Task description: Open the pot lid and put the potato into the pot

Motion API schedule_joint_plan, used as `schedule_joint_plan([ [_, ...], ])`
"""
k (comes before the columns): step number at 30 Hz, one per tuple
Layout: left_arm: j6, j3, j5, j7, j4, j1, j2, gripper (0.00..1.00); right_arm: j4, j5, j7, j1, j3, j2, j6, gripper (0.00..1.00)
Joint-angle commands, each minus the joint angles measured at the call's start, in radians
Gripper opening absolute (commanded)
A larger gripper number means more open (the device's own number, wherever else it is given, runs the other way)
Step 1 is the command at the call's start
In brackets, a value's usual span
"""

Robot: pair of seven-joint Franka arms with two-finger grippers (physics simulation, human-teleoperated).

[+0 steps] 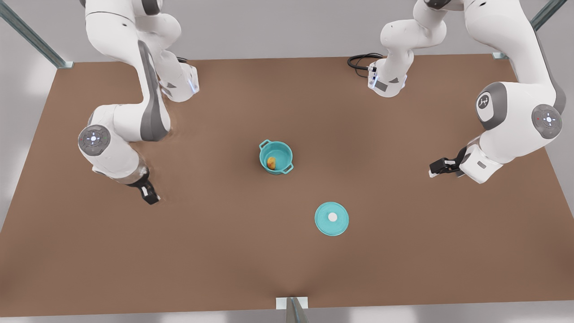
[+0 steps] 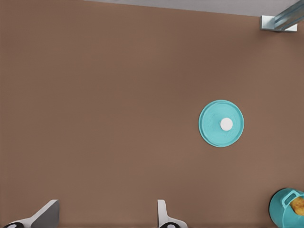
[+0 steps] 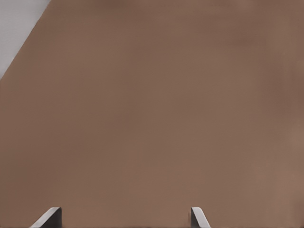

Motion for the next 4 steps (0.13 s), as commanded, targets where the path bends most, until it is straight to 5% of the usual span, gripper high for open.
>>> schedule_joint_plan([
  [1, -0.001, -0.002, 0.001, 0.013, 0.001, -0.002, -0.001, 1.0, -0.011, -0.056, -1.021, -0.018, -0.08, -0.052, -0.145, 1.0],
  [4, -0.002, -0.004, -0.002, 0.013, 0.001, -0.002, -0.001, 1.0, 0.004, -0.046, -1.072, -0.044, -0.08, -0.049, -0.18, 1.0],
])
